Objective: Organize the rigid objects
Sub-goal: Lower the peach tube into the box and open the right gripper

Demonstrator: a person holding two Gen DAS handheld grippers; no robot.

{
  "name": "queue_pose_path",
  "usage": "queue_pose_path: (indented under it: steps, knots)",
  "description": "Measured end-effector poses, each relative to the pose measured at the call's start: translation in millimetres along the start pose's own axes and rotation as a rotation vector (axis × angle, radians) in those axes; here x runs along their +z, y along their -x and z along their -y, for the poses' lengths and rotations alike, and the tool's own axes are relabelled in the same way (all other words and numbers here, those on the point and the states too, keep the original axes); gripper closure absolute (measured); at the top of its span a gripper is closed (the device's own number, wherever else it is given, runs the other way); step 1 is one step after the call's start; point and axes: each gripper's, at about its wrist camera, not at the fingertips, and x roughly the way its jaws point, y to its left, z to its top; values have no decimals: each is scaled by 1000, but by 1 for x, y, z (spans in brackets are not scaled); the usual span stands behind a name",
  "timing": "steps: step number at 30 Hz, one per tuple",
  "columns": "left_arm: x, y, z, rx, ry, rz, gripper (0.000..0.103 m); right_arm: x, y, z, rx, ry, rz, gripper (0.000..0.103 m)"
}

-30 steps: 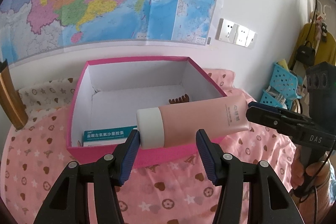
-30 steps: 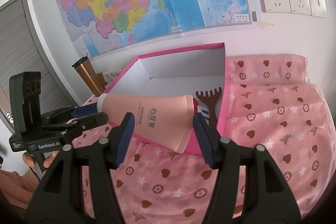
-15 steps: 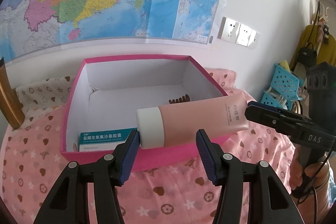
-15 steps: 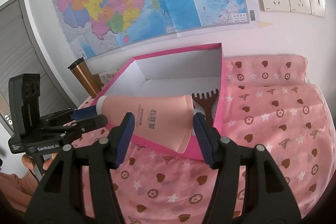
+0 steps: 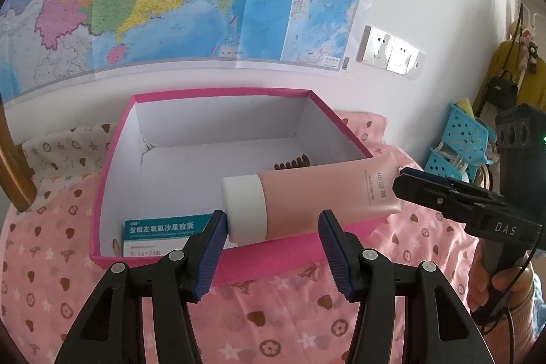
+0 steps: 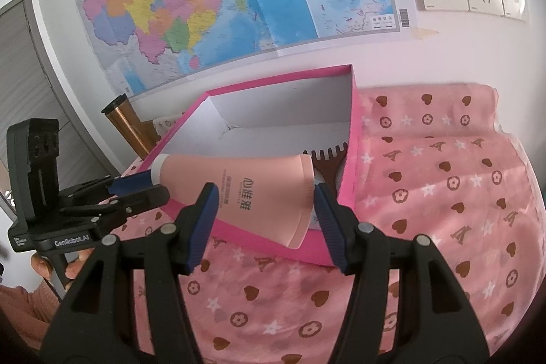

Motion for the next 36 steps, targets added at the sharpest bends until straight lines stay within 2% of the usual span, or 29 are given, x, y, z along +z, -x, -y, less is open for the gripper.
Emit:
queue_pose_path:
  steps: [36]
  knots:
    - [7,-29,-7,17,24,-57,48,6,-22,10,-32,10,-39,43]
